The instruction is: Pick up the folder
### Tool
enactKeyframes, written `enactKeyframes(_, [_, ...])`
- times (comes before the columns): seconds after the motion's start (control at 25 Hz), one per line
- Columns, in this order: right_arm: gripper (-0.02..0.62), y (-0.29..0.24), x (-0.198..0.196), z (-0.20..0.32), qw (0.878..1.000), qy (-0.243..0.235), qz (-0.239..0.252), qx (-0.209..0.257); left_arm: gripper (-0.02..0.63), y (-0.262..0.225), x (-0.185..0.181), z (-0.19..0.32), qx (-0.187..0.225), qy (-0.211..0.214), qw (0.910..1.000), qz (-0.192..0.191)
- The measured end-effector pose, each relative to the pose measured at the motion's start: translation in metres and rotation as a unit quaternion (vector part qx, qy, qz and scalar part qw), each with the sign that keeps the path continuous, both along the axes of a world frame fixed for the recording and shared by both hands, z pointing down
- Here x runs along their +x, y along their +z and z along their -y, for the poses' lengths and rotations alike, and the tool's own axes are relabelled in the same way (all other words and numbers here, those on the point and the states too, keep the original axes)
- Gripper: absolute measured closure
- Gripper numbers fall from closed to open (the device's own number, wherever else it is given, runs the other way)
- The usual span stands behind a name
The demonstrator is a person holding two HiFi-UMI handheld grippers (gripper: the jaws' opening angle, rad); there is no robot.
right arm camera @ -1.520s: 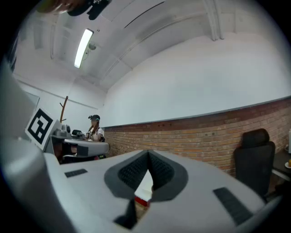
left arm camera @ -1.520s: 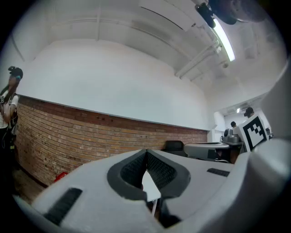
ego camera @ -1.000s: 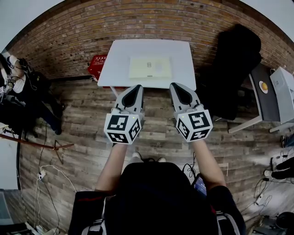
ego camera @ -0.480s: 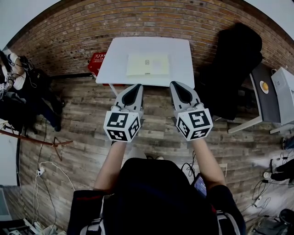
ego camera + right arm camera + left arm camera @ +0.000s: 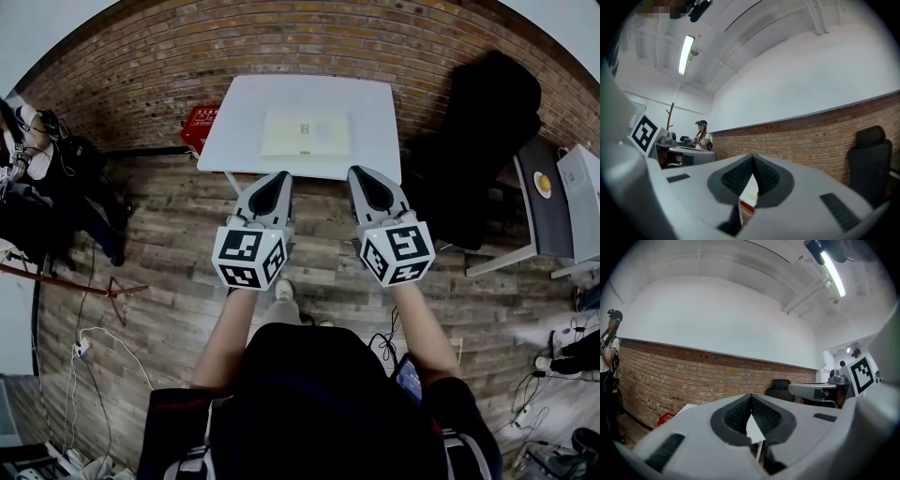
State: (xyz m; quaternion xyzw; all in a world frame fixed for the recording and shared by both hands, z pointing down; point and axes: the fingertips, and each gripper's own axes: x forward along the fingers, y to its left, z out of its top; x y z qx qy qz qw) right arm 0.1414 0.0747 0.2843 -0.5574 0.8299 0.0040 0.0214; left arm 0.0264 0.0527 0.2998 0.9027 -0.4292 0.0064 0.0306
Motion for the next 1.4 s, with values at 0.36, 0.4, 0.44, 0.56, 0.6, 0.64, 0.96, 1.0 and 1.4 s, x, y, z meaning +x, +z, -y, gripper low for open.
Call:
enactKeyframes(0.36, [0.568,0.001,-0.01,0.041,1.0,0.003,0.0,-0.006,0.588,-0.001,-0.008,0.04,0.003,0.002,1.0,-0.001])
enactKeyframes(0.4, [0.568,0.001,-0.012,0.047,1.0,0.003,0.0,-0.006,0.588,-0.001,-0.009,0.046,0.003,0.003,1.0,0.0])
enactKeyframes(0.44, [0.568,0.0,-0.013,0.054,1.0,0.003,0.001,-0.006,0.588,-0.002,-0.01,0.052,0.004,0.003,1.0,0.0])
enactKeyframes(0.56, [0.568,-0.001,-0.018,0.071,1.0,0.003,0.002,-0.007,0.588,-0.005,-0.014,0.07,0.004,0.002,1.0,-0.002])
enactKeyframes(0.6, [0.568,-0.002,-0.019,0.075,1.0,0.003,0.002,-0.008,0.588,-0.006,-0.016,0.075,0.004,0.002,1.0,-0.002])
enactKeyframes(0.64, [0.568,-0.001,-0.021,0.08,1.0,0.002,0.002,-0.009,0.588,-0.007,-0.017,0.079,0.004,0.001,1.0,-0.002])
enactKeyframes(0.96, [0.568,-0.004,-0.027,0.112,1.0,0.001,0.0,-0.012,0.588,-0.011,-0.02,0.11,0.005,0.003,1.0,-0.005])
enactKeyframes(1.0, [0.568,-0.004,-0.027,0.116,1.0,0.001,-0.001,-0.013,0.588,-0.011,-0.02,0.114,0.004,0.003,1.0,-0.006])
enactKeyframes(1.4, [0.568,-0.003,-0.033,0.146,1.0,0.011,-0.006,-0.022,0.588,-0.009,-0.026,0.145,-0.005,0.012,0.9998,-0.017])
